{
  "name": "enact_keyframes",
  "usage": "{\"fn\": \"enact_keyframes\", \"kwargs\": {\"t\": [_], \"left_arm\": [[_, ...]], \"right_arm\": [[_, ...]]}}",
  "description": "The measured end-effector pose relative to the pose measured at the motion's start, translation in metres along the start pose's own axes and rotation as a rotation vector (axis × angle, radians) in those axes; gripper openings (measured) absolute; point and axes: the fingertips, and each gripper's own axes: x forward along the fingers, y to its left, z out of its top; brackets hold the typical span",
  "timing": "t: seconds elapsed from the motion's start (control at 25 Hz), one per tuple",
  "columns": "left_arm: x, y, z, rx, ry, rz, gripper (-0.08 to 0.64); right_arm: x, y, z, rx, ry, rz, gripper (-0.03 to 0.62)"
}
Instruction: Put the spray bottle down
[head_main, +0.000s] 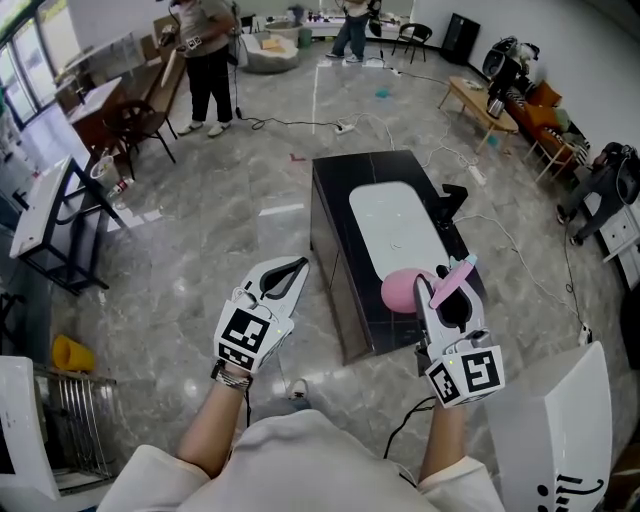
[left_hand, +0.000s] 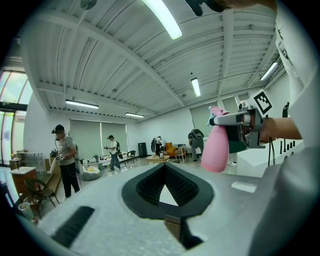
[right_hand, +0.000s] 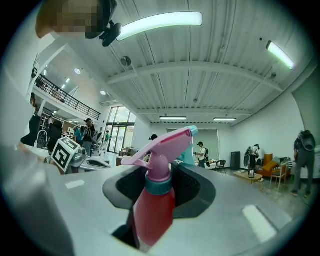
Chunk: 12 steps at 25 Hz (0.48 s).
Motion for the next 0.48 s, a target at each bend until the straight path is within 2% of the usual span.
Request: {"fn": "enact_keyframes", "kwargs": {"t": [0.48], "left_arm": [[0.032,0.063,-0.018,-0.012,0.004,-0.019,0.005]], "right_arm": [[0.072,-0.004,-0.015,0.002,0.018,-0.014,0.152]]}}
